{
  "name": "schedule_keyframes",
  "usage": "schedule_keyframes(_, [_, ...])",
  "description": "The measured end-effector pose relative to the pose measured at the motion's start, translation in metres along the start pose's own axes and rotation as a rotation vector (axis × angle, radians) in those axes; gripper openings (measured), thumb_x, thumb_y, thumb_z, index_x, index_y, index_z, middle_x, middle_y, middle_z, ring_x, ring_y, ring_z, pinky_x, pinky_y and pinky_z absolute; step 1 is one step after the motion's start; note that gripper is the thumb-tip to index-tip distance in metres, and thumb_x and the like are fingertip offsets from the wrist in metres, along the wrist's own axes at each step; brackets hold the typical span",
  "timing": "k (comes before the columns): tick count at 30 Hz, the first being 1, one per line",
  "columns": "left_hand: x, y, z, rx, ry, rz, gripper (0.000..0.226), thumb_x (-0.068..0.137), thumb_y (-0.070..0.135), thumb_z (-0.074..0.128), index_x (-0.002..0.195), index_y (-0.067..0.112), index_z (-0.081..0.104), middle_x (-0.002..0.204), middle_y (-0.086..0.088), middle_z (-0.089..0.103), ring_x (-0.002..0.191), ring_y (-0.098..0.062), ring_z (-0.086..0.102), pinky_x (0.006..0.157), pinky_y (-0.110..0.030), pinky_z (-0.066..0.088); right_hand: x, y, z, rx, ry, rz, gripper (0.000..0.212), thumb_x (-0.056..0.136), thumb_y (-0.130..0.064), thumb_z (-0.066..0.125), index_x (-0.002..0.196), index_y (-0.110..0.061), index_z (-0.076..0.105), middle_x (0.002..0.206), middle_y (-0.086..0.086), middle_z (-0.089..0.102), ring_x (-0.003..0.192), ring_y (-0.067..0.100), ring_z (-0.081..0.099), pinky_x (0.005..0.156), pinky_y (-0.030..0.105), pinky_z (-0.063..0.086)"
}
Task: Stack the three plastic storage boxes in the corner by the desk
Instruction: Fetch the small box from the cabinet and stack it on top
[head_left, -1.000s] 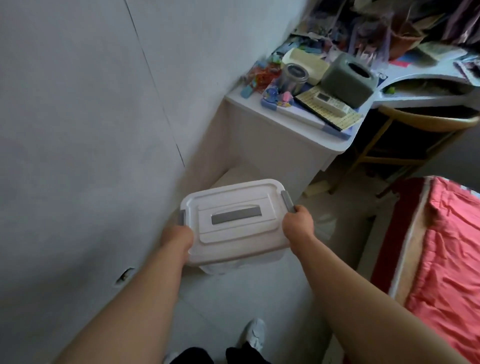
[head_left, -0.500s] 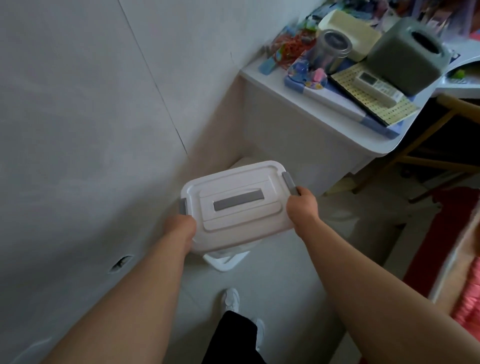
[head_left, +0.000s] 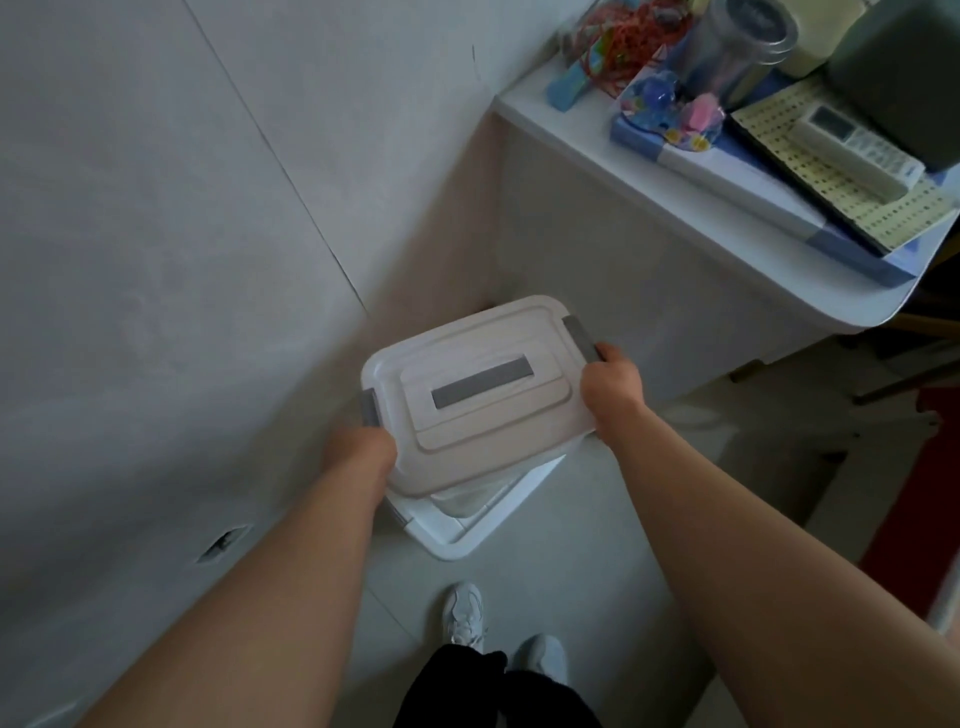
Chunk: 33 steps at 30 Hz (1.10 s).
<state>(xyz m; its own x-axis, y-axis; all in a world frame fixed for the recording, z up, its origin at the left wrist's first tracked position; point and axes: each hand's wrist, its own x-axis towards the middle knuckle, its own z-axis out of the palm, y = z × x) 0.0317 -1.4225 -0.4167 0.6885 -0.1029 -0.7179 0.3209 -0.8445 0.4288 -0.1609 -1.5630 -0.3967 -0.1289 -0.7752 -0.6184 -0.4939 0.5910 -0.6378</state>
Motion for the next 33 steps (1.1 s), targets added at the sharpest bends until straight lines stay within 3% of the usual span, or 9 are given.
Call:
schedule_keyframes(3, [0.01, 0.001, 0.012, 0.007, 0.041, -0.003, 0.038, 0.076, -0.001, 0.054, 0.112, -0.007, 0.066, 0.115, -0.027, 0.066, 0.105, -0.04, 0.066, 0.089, -0.051, 0.055, 0.02, -0.006, 0.003, -0.028, -0.02, -0.054, 0.054, 0.089, 0.002, 0.033, 0.138, -0.013, 0.05, 0.135, 0.014, 0.055, 0.119, 0.033, 0.053, 0.09, 0.027, 0.042])
schedule_keyframes(8, [0.016, -0.003, 0.03, 0.088, 0.075, -0.041, 0.037, 0.087, 0.005, 0.052, 0.119, -0.012, 0.061, 0.123, -0.024, 0.063, 0.112, -0.038, 0.063, 0.094, -0.041, 0.053, 0.047, -0.009, 0.009, -0.029, -0.105, -0.132, 0.053, 0.089, 0.006, 0.032, 0.136, -0.009, 0.05, 0.13, 0.011, 0.056, 0.102, 0.023, 0.053, 0.071, 0.021, 0.039])
schedule_keyframes(11, [0.024, -0.013, 0.045, 0.026, 0.094, -0.09, 0.043, 0.082, 0.005, 0.056, 0.122, -0.01, 0.06, 0.123, -0.022, 0.064, 0.111, -0.037, 0.064, 0.092, -0.048, 0.054, 0.064, -0.003, 0.013, -0.007, -0.141, -0.164, 0.055, 0.087, 0.005, 0.034, 0.139, -0.009, 0.048, 0.134, 0.009, 0.054, 0.108, 0.017, 0.051, 0.085, 0.019, 0.036])
schedule_keyframes(14, [0.024, -0.021, 0.058, 0.034, 0.155, -0.114, 0.041, 0.077, 0.01, 0.06, 0.114, -0.006, 0.065, 0.113, -0.024, 0.069, 0.101, -0.039, 0.068, 0.084, -0.051, 0.057, 0.077, 0.003, 0.013, -0.028, -0.155, -0.189, 0.053, 0.087, 0.004, 0.035, 0.136, -0.009, 0.052, 0.13, 0.01, 0.055, 0.11, 0.017, 0.051, 0.088, 0.02, 0.036])
schedule_keyframes(17, [0.018, -0.027, 0.068, 0.07, 0.213, -0.094, 0.042, 0.083, 0.025, 0.057, 0.107, -0.007, 0.067, 0.108, -0.022, 0.071, 0.096, -0.039, 0.07, 0.077, -0.042, 0.058, 0.087, 0.009, 0.009, -0.06, -0.157, -0.235, 0.051, 0.086, 0.006, 0.034, 0.131, -0.007, 0.055, 0.126, 0.012, 0.058, 0.108, 0.023, 0.054, 0.086, 0.021, 0.038])
schedule_keyframes(21, [0.005, -0.033, 0.077, 0.128, 0.25, -0.059, 0.047, 0.09, 0.032, 0.052, 0.106, -0.01, 0.068, 0.112, -0.026, 0.069, 0.105, -0.039, 0.066, 0.081, -0.03, 0.049, 0.098, 0.012, 0.006, -0.076, -0.192, -0.271, 0.051, 0.085, 0.006, 0.034, 0.129, -0.007, 0.056, 0.126, 0.013, 0.059, 0.106, 0.024, 0.054, 0.082, 0.025, 0.042])
schedule_keyframes(23, [0.003, -0.036, 0.081, 0.147, 0.281, -0.054, 0.046, 0.095, 0.028, 0.05, 0.109, -0.012, 0.066, 0.116, -0.028, 0.066, 0.111, -0.04, 0.062, 0.082, -0.033, 0.045, 0.101, 0.013, 0.007, -0.077, -0.216, -0.288, 0.052, 0.084, 0.005, 0.036, 0.13, -0.008, 0.055, 0.126, 0.011, 0.059, 0.106, 0.021, 0.055, 0.082, 0.022, 0.04])
schedule_keyframes(28, [0.006, -0.04, 0.085, 0.094, 0.332, -0.016, 0.043, 0.09, 0.03, 0.056, 0.1, -0.01, 0.07, 0.106, -0.028, 0.071, 0.101, -0.041, 0.067, 0.086, -0.042, 0.054, 0.11, 0.01, 0.008, -0.097, -0.261, -0.32, 0.054, 0.085, 0.004, 0.037, 0.136, -0.01, 0.05, 0.126, 0.004, 0.055, 0.106, 0.012, 0.049, 0.086, 0.017, 0.036])
schedule_keyframes(33, [0.002, -0.042, 0.089, 0.165, 0.357, -0.007, 0.045, 0.094, 0.028, 0.051, 0.106, -0.012, 0.066, 0.112, -0.028, 0.068, 0.109, -0.041, 0.063, 0.088, -0.04, 0.049, 0.115, 0.016, 0.012, -0.121, -0.273, -0.372, 0.058, 0.083, 0.003, 0.036, 0.139, -0.009, 0.048, 0.137, 0.01, 0.052, 0.125, 0.025, 0.051, 0.104, 0.026, 0.04])
